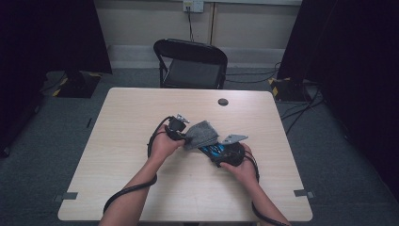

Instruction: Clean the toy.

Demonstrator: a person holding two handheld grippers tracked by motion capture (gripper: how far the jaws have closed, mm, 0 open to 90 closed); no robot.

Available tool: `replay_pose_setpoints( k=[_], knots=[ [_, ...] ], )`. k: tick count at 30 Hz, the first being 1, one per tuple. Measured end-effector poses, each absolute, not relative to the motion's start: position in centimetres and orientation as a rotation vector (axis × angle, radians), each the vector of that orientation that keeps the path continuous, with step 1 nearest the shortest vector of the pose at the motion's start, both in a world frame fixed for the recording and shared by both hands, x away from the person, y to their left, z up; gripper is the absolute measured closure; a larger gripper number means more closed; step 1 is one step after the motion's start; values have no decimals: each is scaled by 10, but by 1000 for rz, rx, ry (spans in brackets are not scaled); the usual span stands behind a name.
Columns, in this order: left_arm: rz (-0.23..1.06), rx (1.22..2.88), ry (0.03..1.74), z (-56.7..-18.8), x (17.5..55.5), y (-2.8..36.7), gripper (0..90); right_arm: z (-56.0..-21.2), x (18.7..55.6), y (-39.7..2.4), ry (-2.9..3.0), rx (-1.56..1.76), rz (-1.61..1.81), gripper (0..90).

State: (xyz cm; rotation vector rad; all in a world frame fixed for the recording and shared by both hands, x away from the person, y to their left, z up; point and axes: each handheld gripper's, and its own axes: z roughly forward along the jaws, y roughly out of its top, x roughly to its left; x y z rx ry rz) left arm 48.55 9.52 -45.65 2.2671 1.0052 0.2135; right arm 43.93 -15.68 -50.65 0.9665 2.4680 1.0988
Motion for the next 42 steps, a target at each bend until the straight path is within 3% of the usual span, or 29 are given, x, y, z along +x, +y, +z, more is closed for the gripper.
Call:
replay_pose_setpoints(
  k=[42],
  knots=[
    [267, 2229, 1153, -463, 500, 127, 757, -506, 439, -157, 2468, 966, 1099, 238]
  ],
)
